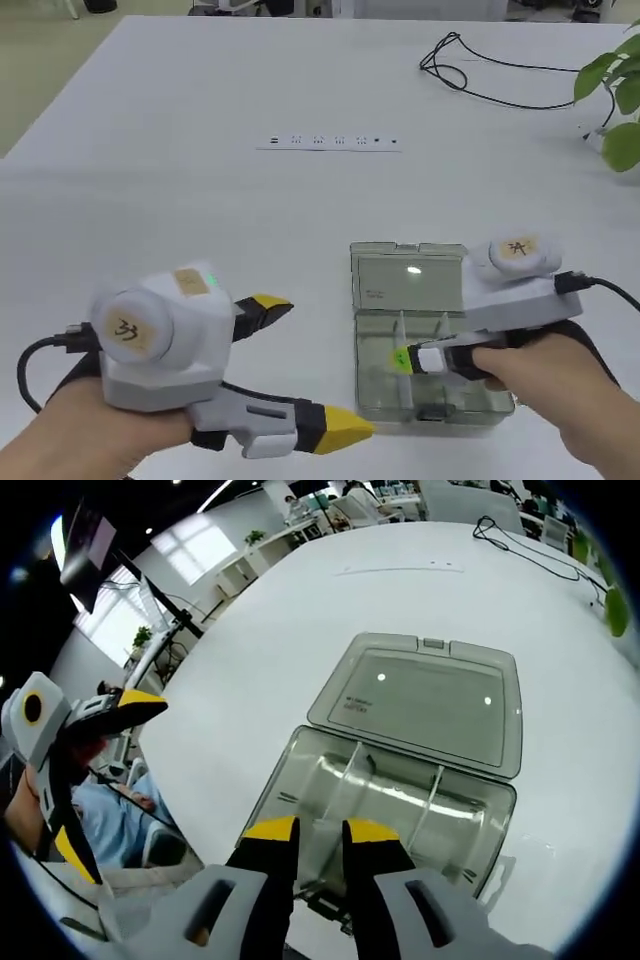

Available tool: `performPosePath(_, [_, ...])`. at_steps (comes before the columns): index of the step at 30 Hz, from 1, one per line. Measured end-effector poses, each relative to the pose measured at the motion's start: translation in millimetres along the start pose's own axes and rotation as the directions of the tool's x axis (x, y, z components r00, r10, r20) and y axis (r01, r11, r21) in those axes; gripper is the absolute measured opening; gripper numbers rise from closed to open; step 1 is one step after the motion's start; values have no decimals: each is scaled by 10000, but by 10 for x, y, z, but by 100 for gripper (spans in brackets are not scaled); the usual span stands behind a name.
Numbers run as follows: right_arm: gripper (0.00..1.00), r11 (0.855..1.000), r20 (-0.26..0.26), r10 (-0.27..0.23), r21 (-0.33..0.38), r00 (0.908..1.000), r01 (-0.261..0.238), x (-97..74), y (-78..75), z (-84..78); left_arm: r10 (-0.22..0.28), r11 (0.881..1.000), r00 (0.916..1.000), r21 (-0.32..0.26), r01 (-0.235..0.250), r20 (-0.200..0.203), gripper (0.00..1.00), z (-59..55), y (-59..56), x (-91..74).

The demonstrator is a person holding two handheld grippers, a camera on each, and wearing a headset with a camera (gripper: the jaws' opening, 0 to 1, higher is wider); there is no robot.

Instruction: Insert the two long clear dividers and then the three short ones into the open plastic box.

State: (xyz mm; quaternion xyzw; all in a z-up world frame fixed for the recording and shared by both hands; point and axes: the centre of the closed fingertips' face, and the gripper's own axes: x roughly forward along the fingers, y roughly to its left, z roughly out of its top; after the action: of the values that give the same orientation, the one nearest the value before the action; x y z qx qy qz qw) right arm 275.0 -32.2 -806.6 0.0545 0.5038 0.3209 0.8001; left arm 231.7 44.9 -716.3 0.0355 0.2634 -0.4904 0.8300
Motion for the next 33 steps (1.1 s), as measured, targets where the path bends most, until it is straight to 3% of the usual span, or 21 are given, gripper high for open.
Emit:
performPosePath(5, [22, 9995, 387, 259, -172, 9989, -252, -157, -3, 71, 424, 9990, 9991, -130, -423, 73, 92, 36, -13, -55])
performPosePath(15, [25, 9914, 1574, 1168, -768, 9806, -1058, -668, -34, 307, 824, 9962, 9959, -322, -813, 369, 92, 142, -96, -38])
performPosePath(20, [28, 9837, 1566, 1279, -1458, 9793, -1051, -850, -165, 289, 849, 9960, 9955, -305, -837, 421, 92, 162, -108, -23])
performPosePath(25, [32, 9596, 1431, 1296, -2672, 9812, -878, -1000, -312, 234, 857, 9960, 9951, -305, -843, 485, 92, 167, -104, -24])
performPosePath(26, [33, 9420, 1314, 1310, -3255, 9826, -821, -1035, -359, 215, 862, 9959, 9951, -319, -847, 490, 92, 163, -95, -25])
performPosePath(28, [36, 9239, 905, 1084, -3769, 9900, -667, -1074, -472, 138, 866, 9957, 9951, -363, -848, 486, 92, 157, -77, -28])
performPosePath(33, [43, 8724, 202, 933, -4834, 9954, -720, -1095, -612, -10, 890, 9955, 9947, -357, -872, 512, 93, 162, -45, -42])
